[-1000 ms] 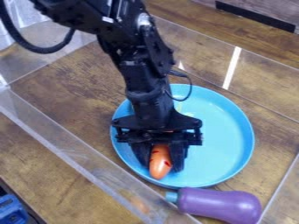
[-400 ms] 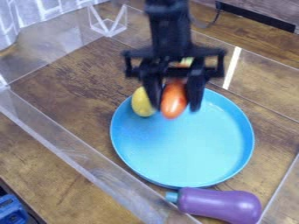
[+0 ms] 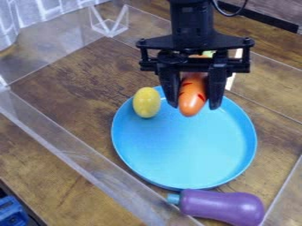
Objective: Move the carrot to the right side
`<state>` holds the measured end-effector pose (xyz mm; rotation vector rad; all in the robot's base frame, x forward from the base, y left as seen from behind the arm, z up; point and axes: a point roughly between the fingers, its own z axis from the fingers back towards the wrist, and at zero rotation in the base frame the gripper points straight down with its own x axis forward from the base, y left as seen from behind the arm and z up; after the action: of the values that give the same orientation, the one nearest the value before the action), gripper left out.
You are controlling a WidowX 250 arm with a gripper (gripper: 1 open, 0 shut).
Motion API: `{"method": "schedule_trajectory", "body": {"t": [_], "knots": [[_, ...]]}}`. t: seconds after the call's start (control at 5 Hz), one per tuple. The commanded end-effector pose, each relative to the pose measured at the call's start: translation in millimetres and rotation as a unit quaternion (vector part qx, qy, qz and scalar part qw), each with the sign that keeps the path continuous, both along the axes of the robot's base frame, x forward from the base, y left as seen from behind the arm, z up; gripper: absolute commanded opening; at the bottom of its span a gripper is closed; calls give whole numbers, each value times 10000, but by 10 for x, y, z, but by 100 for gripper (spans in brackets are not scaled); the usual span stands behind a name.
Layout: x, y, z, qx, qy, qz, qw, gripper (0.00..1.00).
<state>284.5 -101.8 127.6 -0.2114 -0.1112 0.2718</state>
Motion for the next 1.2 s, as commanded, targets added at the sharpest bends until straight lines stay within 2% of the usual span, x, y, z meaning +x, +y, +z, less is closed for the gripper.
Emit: {"method": "schedule_trajectory", "body": {"t": [0.0,0.6,1.0], "knots": [[-125,-89,98,27,-241,-260,9994,0],[-53,-8,-94,265,-45,316,9991,0],[57,-16,-118,325,-31,-147,9994,0]]}}
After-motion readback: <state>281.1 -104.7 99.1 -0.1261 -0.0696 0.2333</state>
